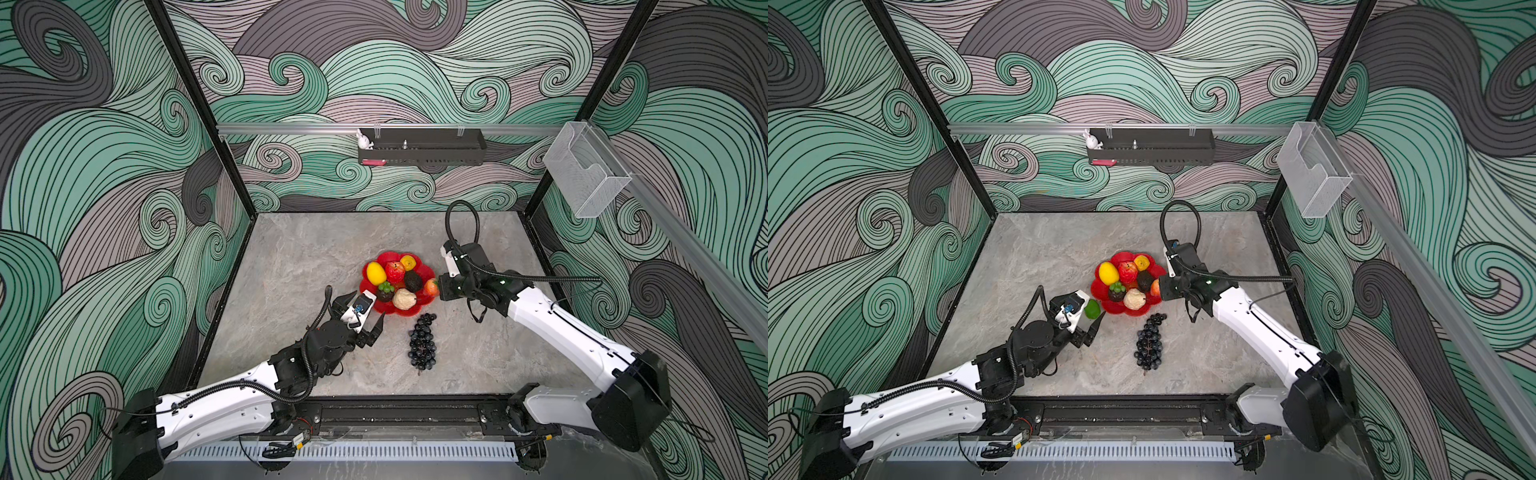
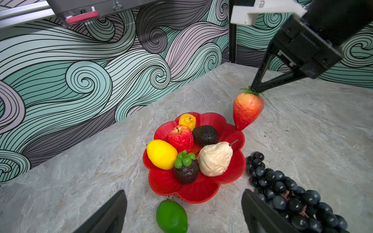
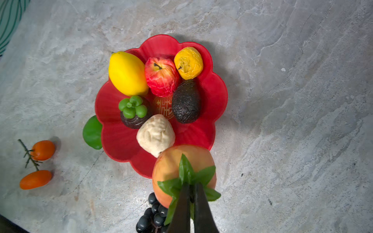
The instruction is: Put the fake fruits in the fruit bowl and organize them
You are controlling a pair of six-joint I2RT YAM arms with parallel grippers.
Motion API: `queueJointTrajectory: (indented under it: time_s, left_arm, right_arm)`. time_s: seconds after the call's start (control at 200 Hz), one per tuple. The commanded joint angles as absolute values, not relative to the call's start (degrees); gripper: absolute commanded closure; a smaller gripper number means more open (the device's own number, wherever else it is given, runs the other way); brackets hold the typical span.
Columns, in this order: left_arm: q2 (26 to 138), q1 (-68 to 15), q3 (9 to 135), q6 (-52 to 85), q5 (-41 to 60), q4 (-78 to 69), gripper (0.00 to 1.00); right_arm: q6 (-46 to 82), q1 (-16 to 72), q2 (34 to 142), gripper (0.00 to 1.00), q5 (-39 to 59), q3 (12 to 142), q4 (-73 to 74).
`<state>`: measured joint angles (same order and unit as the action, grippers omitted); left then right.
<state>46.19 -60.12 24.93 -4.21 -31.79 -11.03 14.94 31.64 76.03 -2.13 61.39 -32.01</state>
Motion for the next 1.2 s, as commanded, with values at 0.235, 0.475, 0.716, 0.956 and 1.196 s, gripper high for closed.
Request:
queueJointTrajectory:
  time_s: [0.235,0.475,0.716,0.956,1.196]
  left_arm:
    - [43.87,-59.32,24.61,-1.84,-36.30,-10.12,0.09]
    - [44.39,-59.05,24.72,-2.10,-36.83,-10.02,0.09]
    - [45.01,-58.89,24.52,-2.11,-37.53,-10.46,0.09]
    - [45.12,-58.63,24.26,-1.93,-37.53,-10.90,0.09]
    - [44.53,-58.36,23.84,-1.85,-37.53,-11.23,0.09]
  right_arm:
    - [11.24,29.61,82.43,0.97,0.70,63.71,-28.53]
    - [10.94,29.68,86.14,0.98,0.81,64.35,-26.81]
    - [10.37,29.67,87.75,0.98,1.12,63.55,-26.02]
    - [10.03,29.88,88.70,0.97,1.85,62.76,-25.05]
    - [9.52,30.53,90.19,0.97,1.67,62.80,-24.82]
